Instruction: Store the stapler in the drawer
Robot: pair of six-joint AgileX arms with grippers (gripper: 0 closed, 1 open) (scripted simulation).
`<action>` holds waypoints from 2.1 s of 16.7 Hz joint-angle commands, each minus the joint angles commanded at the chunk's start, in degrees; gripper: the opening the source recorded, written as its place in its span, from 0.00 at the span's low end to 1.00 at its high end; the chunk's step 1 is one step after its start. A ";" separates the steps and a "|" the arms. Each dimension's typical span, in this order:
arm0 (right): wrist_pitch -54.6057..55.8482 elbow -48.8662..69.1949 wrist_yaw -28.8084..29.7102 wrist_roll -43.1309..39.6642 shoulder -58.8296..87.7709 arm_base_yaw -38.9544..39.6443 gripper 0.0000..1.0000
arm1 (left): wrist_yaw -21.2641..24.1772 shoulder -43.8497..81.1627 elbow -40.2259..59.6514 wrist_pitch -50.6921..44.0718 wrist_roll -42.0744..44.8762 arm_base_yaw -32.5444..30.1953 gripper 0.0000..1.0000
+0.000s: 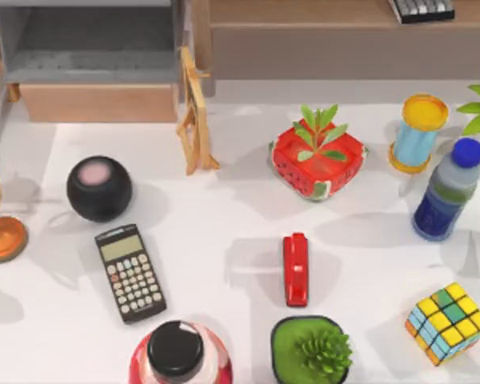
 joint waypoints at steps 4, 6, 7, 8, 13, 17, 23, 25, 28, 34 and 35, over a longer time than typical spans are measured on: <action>0.00 0.00 0.00 0.00 0.00 0.00 1.00 | 0.72 -6.51 4.84 -0.30 0.44 0.46 1.00; 0.00 0.00 0.00 0.00 0.00 0.00 1.00 | 1.33 -10.42 9.79 -2.44 -0.25 -2.13 1.00; 0.00 0.00 0.00 0.00 0.00 0.00 1.00 | 1.61 -12.03 12.77 -4.22 -1.03 -4.31 1.00; 0.00 0.00 0.00 0.00 0.00 0.00 1.00 | 1.87 -13.40 15.99 -6.42 -2.10 -6.97 1.00; 0.00 0.00 0.00 0.00 0.00 0.00 1.00 | 1.76 -15.83 34.34 -25.73 -13.68 -26.69 1.00; 0.00 0.00 0.00 0.00 0.00 0.00 1.00 | -0.48 -15.04 48.73 -48.68 -30.47 -44.70 1.00; 0.00 0.00 0.00 0.00 0.00 0.00 1.00 | -9.52 -7.55 66.47 -89.39 -66.07 -67.95 1.00; 0.00 0.00 0.00 0.00 0.00 0.00 1.00 | -14.36 -3.39 71.36 -103.37 -79.23 -73.71 1.00; 0.00 0.00 0.00 0.00 0.00 0.00 1.00 | -22.37 2.66 77.88 -123.00 -98.36 -80.67 1.00; 0.00 0.00 0.00 0.00 0.00 0.00 1.00 | -37.81 12.43 87.54 -152.44 -128.06 -88.99 1.00; 0.00 0.00 0.00 0.00 0.00 0.00 1.00 | -39.78 13.61 88.49 -155.60 -131.32 -89.69 1.00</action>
